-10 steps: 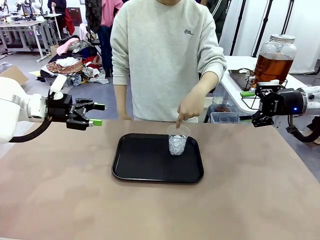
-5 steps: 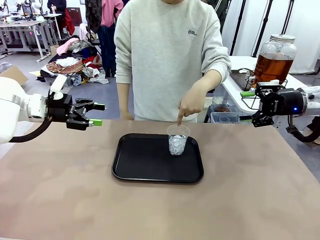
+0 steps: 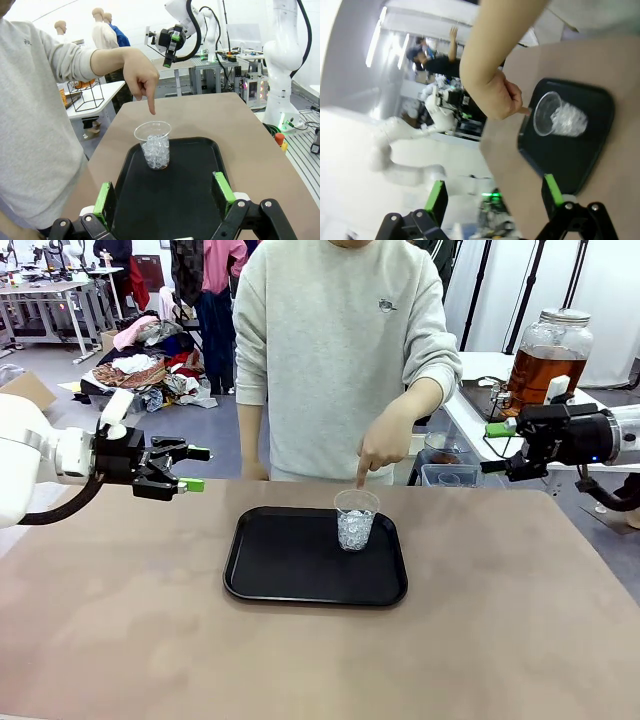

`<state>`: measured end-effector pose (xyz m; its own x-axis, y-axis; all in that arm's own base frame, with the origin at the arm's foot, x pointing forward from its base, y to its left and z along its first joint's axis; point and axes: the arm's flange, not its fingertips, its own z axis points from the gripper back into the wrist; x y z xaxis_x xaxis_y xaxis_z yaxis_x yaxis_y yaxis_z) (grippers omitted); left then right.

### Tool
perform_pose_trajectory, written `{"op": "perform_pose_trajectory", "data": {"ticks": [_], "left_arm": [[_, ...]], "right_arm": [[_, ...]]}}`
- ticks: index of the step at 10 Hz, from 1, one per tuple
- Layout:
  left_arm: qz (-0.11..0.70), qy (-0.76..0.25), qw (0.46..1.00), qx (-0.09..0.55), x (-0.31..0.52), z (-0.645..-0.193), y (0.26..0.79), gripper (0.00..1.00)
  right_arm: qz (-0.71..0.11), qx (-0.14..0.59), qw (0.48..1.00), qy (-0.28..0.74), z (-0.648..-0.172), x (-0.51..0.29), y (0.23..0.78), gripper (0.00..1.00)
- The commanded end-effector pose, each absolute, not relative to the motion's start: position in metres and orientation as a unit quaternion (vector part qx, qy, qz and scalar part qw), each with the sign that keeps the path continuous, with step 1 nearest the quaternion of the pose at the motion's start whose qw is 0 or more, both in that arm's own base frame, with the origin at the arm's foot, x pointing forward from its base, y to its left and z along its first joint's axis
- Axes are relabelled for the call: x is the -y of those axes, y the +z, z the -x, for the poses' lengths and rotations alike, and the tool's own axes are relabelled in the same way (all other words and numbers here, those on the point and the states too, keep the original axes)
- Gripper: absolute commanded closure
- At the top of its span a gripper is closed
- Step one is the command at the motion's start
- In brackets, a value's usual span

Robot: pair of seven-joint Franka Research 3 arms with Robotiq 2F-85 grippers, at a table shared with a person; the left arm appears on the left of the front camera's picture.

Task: Pour the drink into the iced cup.
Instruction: Pick up the iced cup indicated by the human and present it to them.

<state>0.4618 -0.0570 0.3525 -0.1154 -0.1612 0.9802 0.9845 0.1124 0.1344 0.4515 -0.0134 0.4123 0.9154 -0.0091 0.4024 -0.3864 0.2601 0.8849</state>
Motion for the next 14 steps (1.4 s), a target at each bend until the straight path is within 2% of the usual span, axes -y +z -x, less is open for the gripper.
{"op": "perform_pose_trajectory", "data": {"ticks": [1, 2, 5, 7, 12, 14], "left_arm": [[0.395, -0.537, 0.533, 0.521, 0.057, -0.462, 0.353, 0.00], [0.395, -0.537, 0.533, 0.521, 0.057, -0.462, 0.353, 0.00], [0.395, -0.537, 0.533, 0.521, 0.057, -0.462, 0.353, 0.00], [0.395, -0.537, 0.533, 0.521, 0.057, -0.462, 0.353, 0.00], [0.395, -0.537, 0.533, 0.521, 0.057, -0.462, 0.353, 0.00], [0.395, -0.537, 0.533, 0.521, 0.057, -0.462, 0.353, 0.00]], "right_arm": [[-0.552, 0.265, 0.762, 0.212, -0.443, 0.011, 0.395, 0.00], [-0.521, 0.308, 0.758, 0.244, -0.443, 0.010, 0.393, 0.00], [-0.459, 0.362, 0.759, 0.287, -0.447, 0.000, 0.390, 0.00], [-0.476, 0.334, 0.760, 0.290, -0.451, 0.012, 0.391, 0.00], [-0.472, 0.335, 0.763, 0.288, -0.449, 0.010, 0.389, 0.00], [-0.454, 0.366, 0.718, 0.381, -0.468, -0.004, 0.374, 0.00]]}}
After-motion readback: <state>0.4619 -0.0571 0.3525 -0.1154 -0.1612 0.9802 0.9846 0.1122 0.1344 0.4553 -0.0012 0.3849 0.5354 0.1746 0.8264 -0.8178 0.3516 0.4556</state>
